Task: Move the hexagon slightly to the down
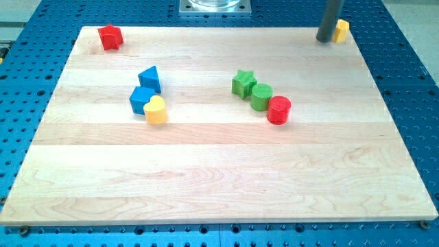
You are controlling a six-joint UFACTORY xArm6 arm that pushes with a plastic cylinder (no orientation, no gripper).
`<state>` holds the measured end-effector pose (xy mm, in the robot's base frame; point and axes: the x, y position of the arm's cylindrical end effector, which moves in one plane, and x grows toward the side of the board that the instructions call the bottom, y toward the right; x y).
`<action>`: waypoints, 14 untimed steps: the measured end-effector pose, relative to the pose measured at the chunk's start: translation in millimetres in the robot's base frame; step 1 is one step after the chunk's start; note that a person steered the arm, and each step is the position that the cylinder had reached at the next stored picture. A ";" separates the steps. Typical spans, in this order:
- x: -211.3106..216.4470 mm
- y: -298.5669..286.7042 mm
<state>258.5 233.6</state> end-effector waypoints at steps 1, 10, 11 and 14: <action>54.2 0.0; -66.9 49.1; -67.1 48.6; -66.7 19.7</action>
<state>191.8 253.3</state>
